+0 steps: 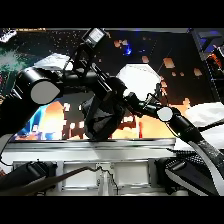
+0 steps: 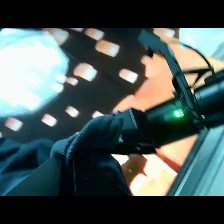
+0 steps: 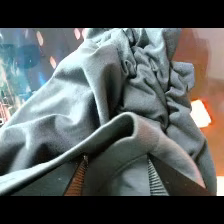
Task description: Fold the clothes and pants, and hang the long-sleeved shirts on hangers.
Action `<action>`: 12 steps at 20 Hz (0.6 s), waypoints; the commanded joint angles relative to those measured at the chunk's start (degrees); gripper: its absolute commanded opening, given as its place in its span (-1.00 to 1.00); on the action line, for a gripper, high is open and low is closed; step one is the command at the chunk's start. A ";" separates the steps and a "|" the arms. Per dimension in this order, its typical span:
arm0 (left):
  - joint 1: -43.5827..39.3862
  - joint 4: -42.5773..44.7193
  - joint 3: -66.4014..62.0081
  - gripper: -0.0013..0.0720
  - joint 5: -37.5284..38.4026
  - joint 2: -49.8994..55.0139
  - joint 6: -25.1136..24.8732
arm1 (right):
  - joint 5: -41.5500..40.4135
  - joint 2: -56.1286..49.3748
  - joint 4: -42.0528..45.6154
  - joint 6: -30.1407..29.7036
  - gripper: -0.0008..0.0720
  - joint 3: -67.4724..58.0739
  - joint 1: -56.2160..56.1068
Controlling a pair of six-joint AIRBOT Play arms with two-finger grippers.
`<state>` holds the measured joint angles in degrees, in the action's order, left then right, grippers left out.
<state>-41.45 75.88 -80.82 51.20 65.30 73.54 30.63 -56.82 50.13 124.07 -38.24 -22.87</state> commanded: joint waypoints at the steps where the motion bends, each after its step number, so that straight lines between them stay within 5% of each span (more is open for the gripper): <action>1: -2.19 -0.59 0.35 -0.93 1.99 -0.02 0.00 | 1.44 -1.14 0.48 0.46 0.21 -0.28 1.20; 12: -6.88 0.61 0.35 -0.93 1.36 -0.02 -0.02 | 10.97 -5.20 5.68 -2.08 0.17 -0.28 2.23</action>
<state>-48.12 75.72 -80.49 52.71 65.30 73.54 38.68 -61.04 53.56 122.58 -38.48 -20.69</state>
